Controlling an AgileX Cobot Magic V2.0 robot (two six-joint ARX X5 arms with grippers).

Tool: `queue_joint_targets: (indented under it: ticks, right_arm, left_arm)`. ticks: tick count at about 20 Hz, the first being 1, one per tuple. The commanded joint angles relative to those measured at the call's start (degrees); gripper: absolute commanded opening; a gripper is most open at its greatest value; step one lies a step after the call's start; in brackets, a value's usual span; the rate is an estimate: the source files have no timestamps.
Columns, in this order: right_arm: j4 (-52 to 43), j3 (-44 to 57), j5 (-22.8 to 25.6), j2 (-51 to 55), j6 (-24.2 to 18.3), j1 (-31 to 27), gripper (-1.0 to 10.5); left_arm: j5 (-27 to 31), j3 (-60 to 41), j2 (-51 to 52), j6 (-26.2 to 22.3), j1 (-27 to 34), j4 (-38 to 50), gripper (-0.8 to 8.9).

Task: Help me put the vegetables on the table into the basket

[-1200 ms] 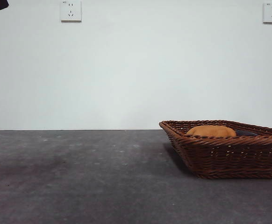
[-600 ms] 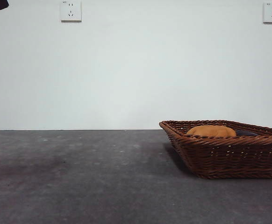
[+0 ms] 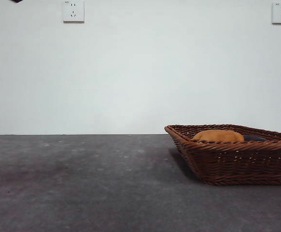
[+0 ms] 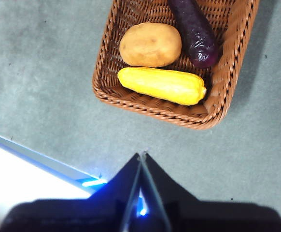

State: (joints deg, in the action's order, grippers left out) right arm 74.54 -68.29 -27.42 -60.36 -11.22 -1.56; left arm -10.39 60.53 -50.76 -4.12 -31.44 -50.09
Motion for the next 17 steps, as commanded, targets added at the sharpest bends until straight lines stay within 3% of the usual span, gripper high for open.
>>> queue_joint_targets:
  ticks: [1, 4, 6, 11, 14, 17]
  right_arm:
    - [-1.55, -0.02, 0.17, -0.50, -0.63, 0.09, 0.0]
    - [-4.63, -0.02, 0.42, -0.55, -0.66, 0.09, 0.0]
    - [-7.54, -0.02, 0.44, -0.55, -0.66, 0.09, 0.0]
    - [-14.60, -0.02, 0.46, -0.55, -0.66, 0.09, 0.0]
    - [-17.88, -0.02, 0.66, -0.55, -0.66, 0.09, 0.0]
    - [-19.52, -0.02, 1.53, -0.55, -0.66, 0.09, 0.0]
  left_arm:
    - [0.55, -0.02, 0.61, -1.73, -0.17, 5.75, -0.03]
    - [6.97, -0.02, 3.58, -4.87, 1.64, 14.10, -0.03]
    - [7.28, -0.02, 5.57, -9.79, 4.96, 19.21, -0.03]
    - [6.97, -1.05, 11.91, -11.76, 16.61, 22.40, -0.03]
    - [6.93, -8.72, 18.18, -12.22, 22.67, 31.76, -0.03]
    - [6.95, -23.06, 26.25, -12.02, 25.66, 45.05, -0.03]
